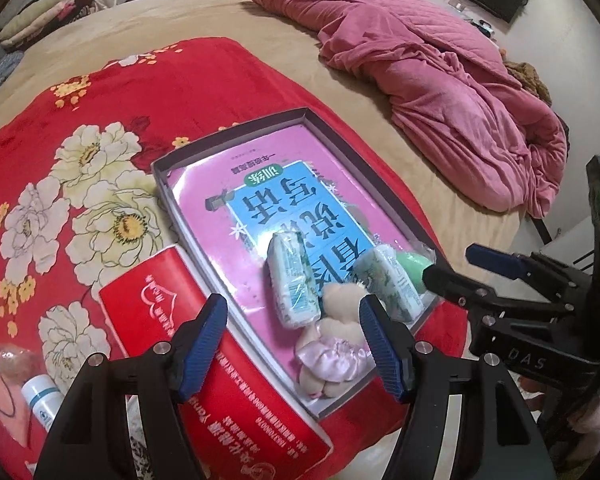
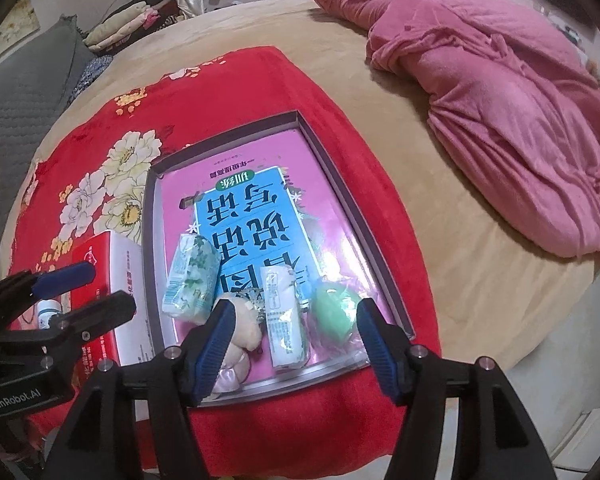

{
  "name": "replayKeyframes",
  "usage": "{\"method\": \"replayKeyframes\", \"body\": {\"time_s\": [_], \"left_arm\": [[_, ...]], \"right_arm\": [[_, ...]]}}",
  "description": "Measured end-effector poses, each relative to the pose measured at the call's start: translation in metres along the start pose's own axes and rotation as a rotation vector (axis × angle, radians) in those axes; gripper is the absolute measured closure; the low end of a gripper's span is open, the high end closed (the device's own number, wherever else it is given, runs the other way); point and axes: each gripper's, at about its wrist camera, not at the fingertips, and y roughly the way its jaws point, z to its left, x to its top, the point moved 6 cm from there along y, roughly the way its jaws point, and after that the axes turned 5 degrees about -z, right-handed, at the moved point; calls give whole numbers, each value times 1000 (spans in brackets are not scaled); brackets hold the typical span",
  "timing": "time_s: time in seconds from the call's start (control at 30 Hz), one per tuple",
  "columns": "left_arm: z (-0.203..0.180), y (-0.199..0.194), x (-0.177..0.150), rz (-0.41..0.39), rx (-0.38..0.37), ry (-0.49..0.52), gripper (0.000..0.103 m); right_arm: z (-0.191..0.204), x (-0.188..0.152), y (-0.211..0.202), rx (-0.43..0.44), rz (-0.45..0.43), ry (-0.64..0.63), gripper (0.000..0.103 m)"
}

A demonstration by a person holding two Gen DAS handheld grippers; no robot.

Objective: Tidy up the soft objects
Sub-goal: 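Withdraw both open tools from the tray back toward the pile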

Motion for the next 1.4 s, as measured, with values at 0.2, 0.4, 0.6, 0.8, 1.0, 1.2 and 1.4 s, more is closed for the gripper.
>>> {"method": "replayKeyframes", "body": {"time_s": [0.2,0.4,0.6,0.8,1.0,1.2,1.4], "left_arm": [[4,-17,-5,-21,-3,-13,33],[14,-43,-12,-56,12,-31,33],[25,-68,-21,-91,3,-53,33],[42,-94,-30,-127,19,-78,33],[70,-126,-46,-174,55,-114,32],[114,-168,-69,-215,95,-173,32],[177,-216,-92,-262,188,-238,32]], "right_arm": [[6,4,-11,1,-19,-6,31],[16,9,-27,-7,-49,-11,29],[31,13,-40,0,-73,-22,28],[46,14,-55,1,-97,-33,28],[70,13,-71,18,-124,-67,28],[105,9,-81,66,-128,-104,28],[153,4,-85,135,-132,-169,28]]}}
